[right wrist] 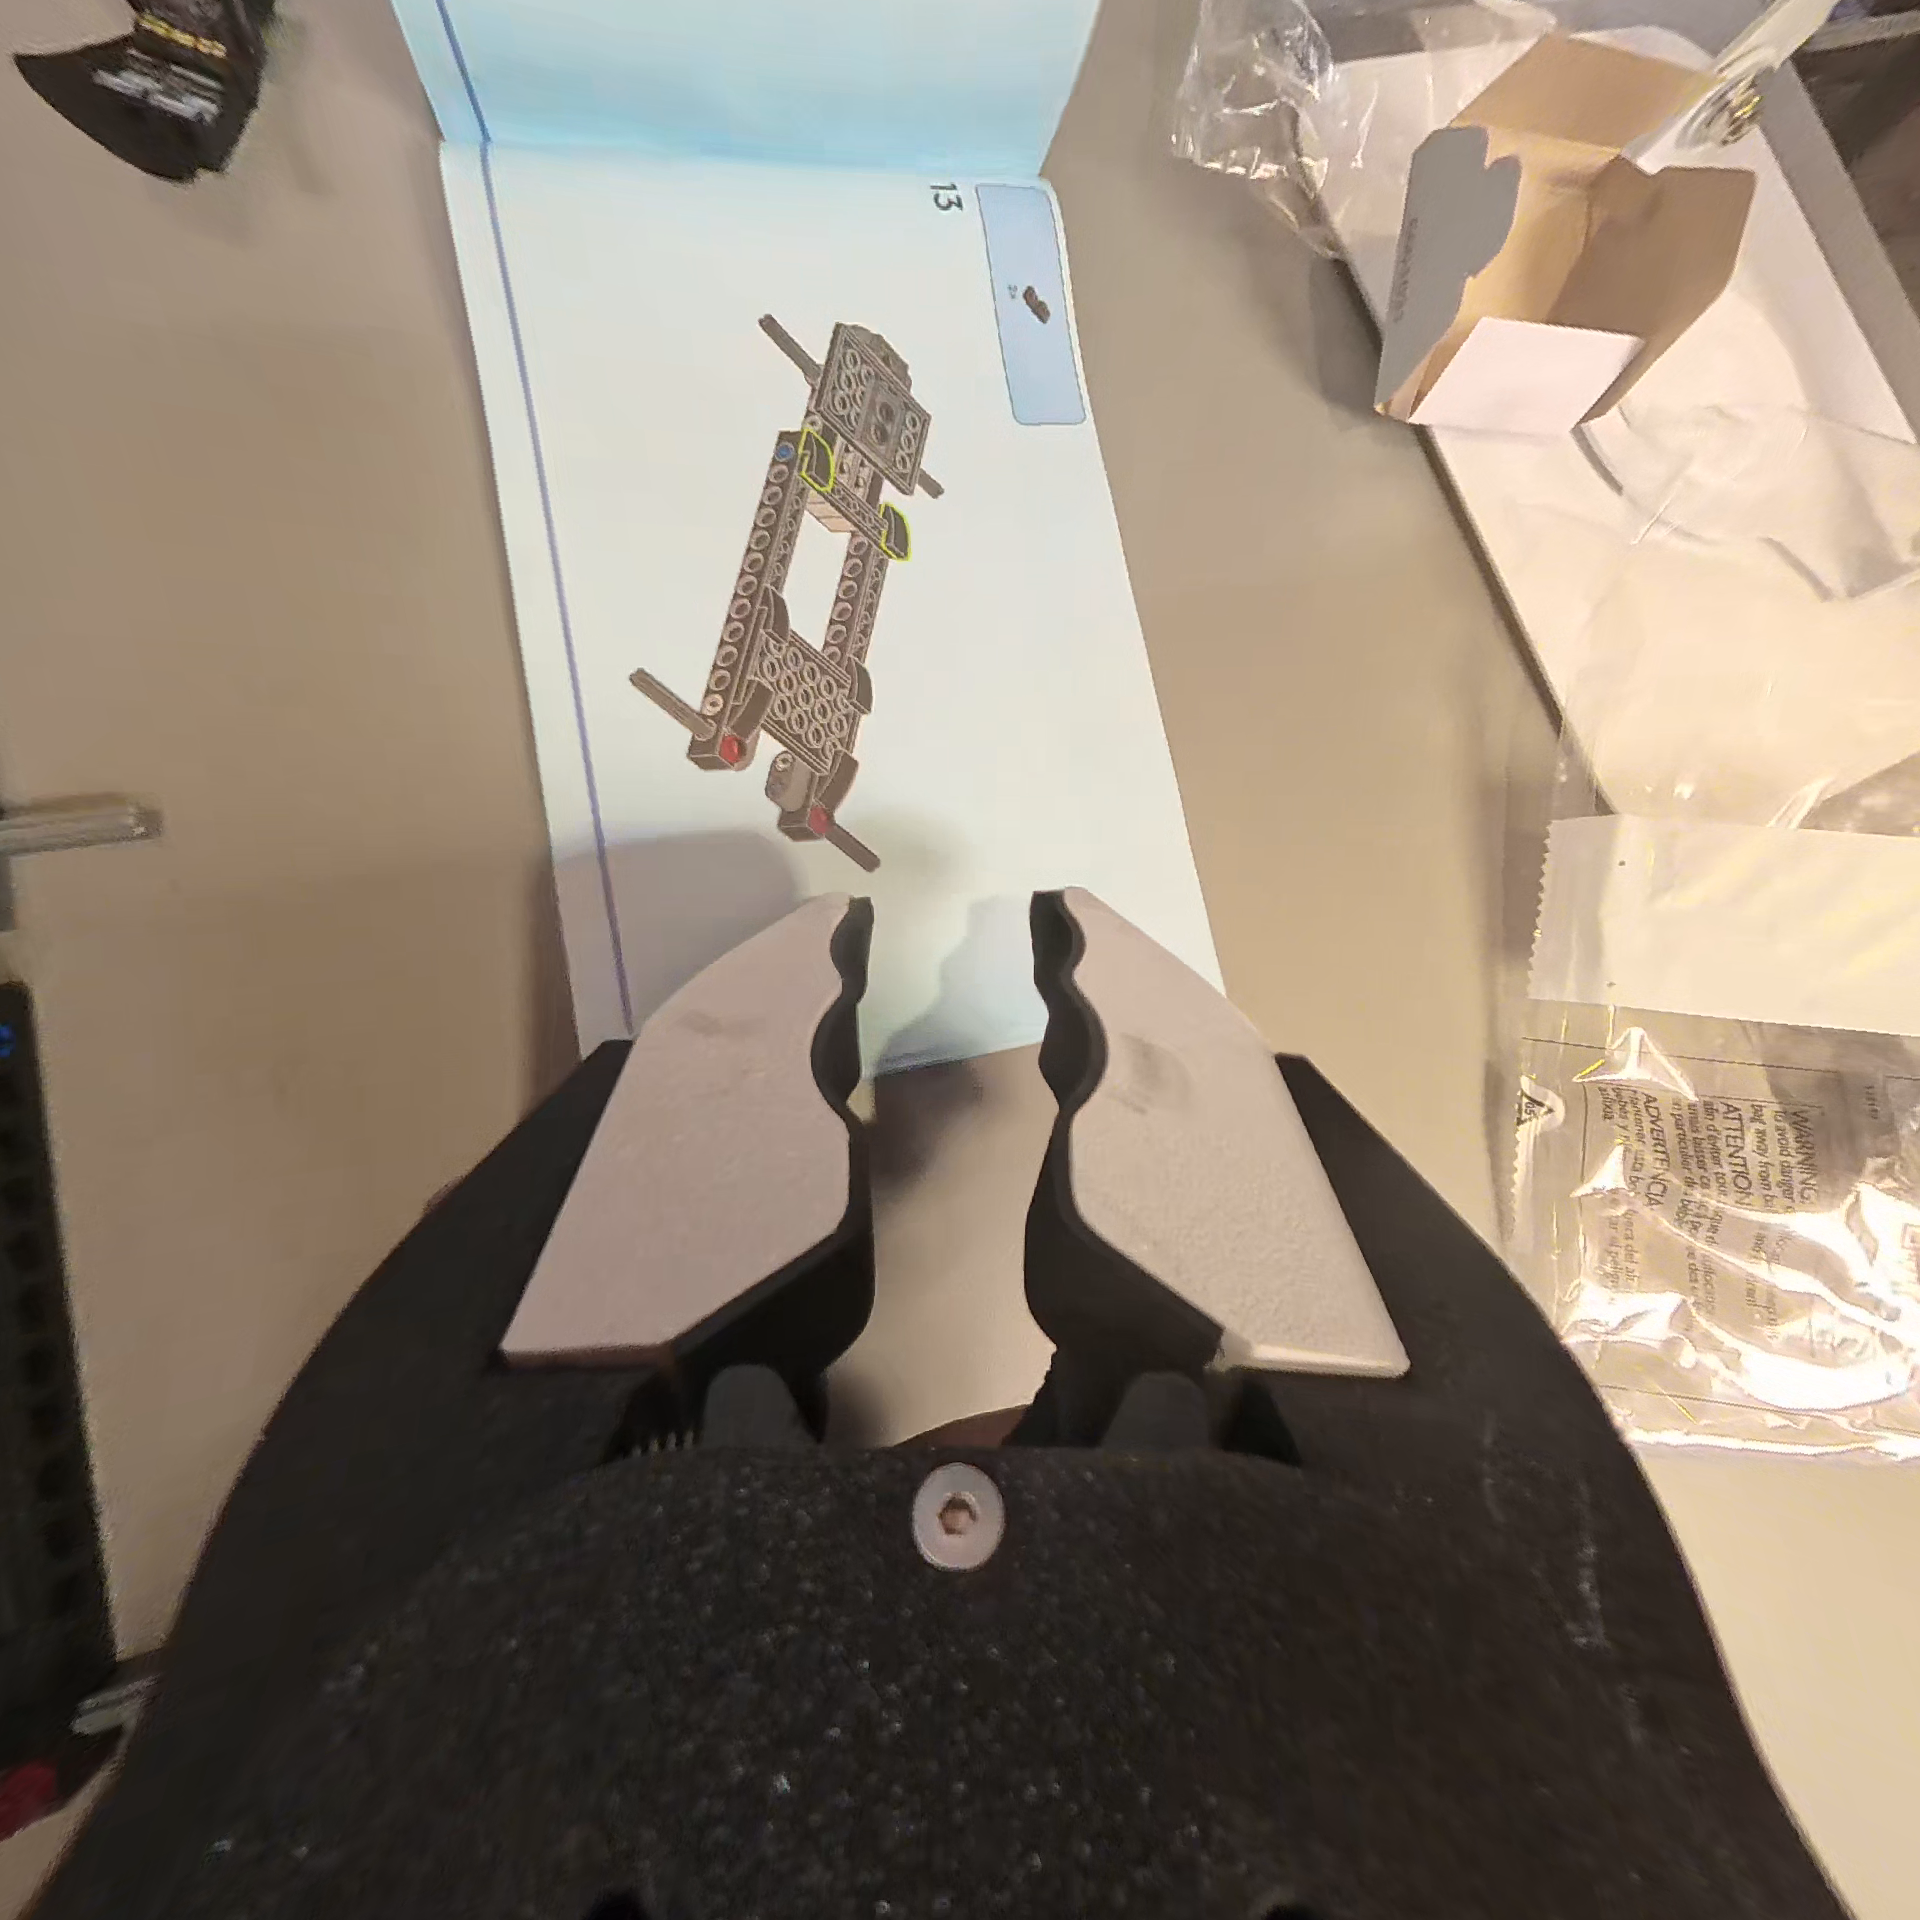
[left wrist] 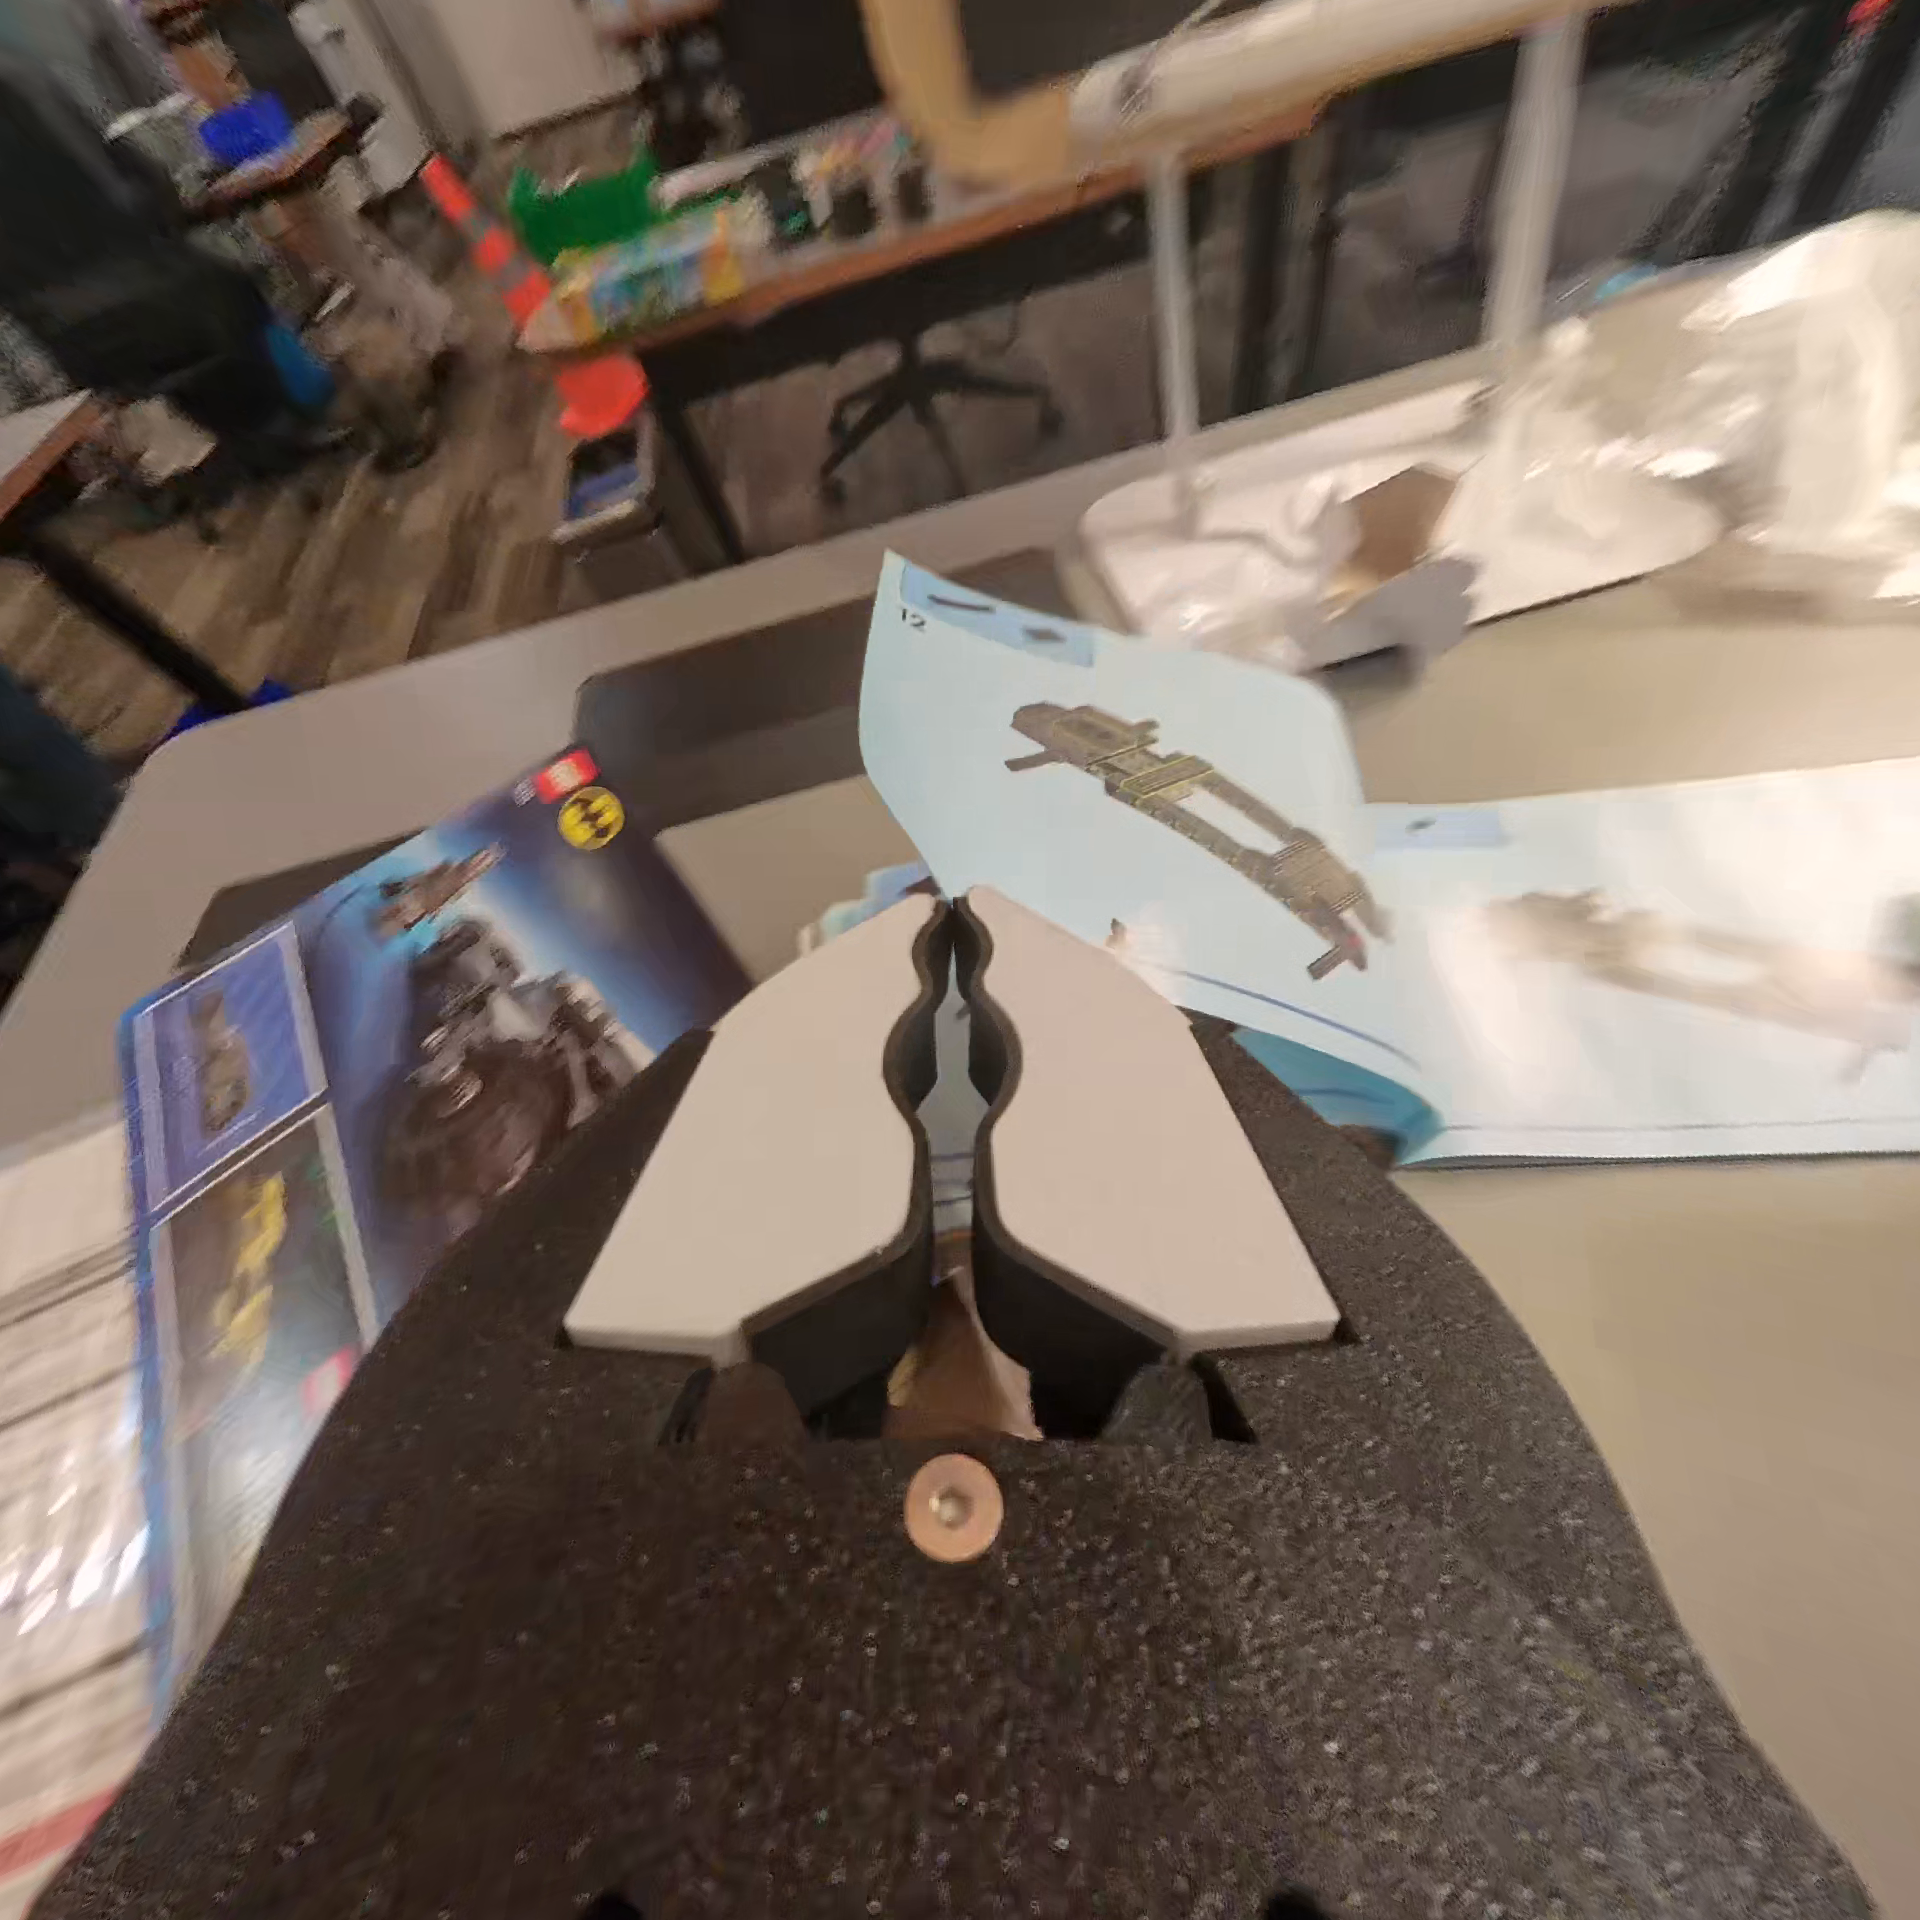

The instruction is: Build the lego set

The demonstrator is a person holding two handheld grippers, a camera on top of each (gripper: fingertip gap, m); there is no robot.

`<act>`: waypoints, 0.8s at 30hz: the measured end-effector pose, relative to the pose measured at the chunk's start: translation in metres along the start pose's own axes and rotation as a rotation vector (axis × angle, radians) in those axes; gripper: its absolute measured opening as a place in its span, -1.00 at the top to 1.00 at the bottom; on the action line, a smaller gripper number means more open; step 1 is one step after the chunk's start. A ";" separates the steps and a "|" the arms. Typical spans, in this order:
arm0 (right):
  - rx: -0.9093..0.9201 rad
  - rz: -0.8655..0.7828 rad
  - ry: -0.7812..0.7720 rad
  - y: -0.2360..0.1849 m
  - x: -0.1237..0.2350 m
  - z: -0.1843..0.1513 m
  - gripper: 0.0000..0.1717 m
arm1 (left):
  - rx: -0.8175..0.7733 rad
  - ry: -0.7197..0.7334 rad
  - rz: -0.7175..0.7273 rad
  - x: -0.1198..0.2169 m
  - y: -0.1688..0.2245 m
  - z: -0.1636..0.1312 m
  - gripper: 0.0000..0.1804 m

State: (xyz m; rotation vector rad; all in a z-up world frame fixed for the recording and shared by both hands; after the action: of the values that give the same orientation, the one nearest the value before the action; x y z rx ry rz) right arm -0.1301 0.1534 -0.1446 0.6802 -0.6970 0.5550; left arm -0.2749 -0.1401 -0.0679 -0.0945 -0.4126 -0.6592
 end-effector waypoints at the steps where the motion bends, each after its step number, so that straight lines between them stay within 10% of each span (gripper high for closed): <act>1: 0.001 -0.005 -0.012 -0.001 -0.002 0.000 0.62 | -0.015 -0.022 0.047 -0.002 -0.005 -0.002 1.00; 14: 0.026 -0.022 -0.117 0.000 -0.001 -0.005 0.60 | -0.047 -0.082 0.064 -0.004 -0.027 -0.005 0.66; 20: -0.019 -0.040 -0.210 0.013 0.010 -0.022 0.60 | -0.045 -0.102 -0.338 -0.008 0.031 -0.016 0.66; 24: -0.018 -0.049 -0.303 0.018 0.018 -0.028 0.56 | -0.172 -0.126 -0.346 -0.020 0.085 -0.031 0.66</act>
State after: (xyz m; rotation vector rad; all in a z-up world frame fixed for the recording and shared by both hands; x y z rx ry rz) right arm -0.1194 0.1895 -0.1412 0.7709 -0.9643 0.4031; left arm -0.2265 -0.0683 -0.1010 -0.2320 -0.4983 -1.0335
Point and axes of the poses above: each gripper's, where its closed fingertips meet, x back along the fingers, z out of its top, y = z × x across the jaws, the point moved 9 cm from there along x, back along the fingers, and after that the axes turned 15 degrees about x, right-handed, at the moved point
